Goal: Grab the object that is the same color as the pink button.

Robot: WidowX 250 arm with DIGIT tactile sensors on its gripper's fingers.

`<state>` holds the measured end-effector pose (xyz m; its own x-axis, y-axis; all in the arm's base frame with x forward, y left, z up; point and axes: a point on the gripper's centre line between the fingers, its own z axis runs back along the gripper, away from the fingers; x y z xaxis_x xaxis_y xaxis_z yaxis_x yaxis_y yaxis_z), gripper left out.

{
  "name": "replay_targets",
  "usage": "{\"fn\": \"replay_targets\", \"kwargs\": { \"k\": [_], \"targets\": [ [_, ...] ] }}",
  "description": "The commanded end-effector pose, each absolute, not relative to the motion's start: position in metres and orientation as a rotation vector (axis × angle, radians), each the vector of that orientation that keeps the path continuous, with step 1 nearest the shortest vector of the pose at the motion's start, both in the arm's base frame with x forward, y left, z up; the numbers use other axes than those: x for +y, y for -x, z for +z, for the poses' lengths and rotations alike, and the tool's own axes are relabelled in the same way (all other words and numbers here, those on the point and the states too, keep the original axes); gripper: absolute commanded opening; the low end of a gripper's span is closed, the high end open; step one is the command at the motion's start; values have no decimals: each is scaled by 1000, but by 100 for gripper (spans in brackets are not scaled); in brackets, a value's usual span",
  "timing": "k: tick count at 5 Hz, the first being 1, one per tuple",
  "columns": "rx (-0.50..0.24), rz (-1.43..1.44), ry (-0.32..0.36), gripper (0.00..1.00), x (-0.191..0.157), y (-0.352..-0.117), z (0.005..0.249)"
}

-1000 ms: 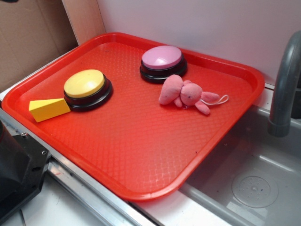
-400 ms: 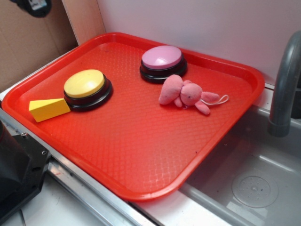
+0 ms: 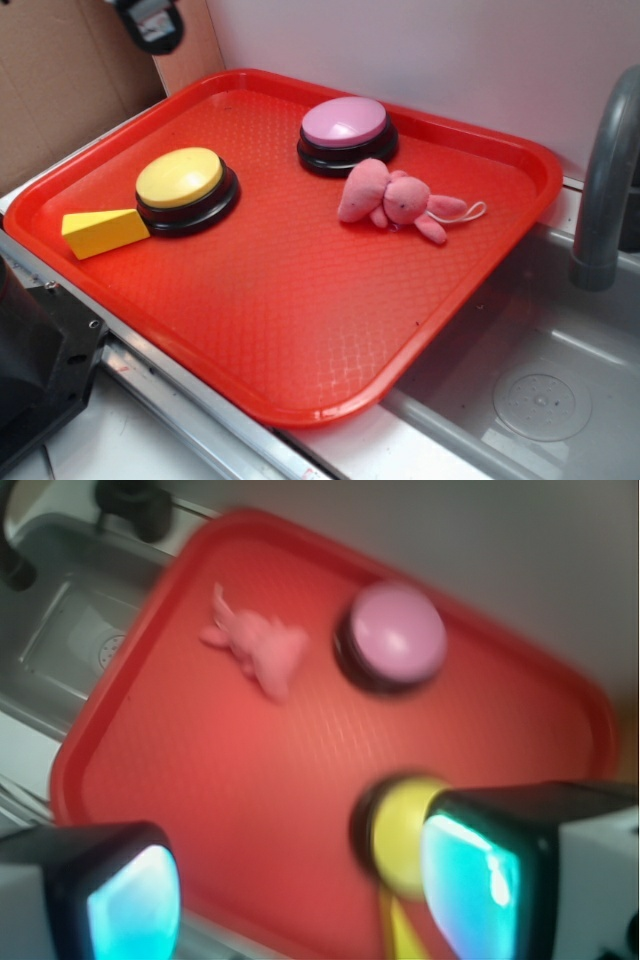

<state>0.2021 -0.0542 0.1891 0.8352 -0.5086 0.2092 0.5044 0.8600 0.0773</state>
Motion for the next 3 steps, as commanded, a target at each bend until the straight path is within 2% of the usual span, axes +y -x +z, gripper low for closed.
{"fn": "replay_targets", "kwargs": {
  "k": [1,2,3],
  "targets": [
    [-242,-815,-3,100,-90,-259,153],
    [-212,-929,6,100,-104,-280,124],
    [-180,-994,24,100,-106,-290,95]
  ]
}}
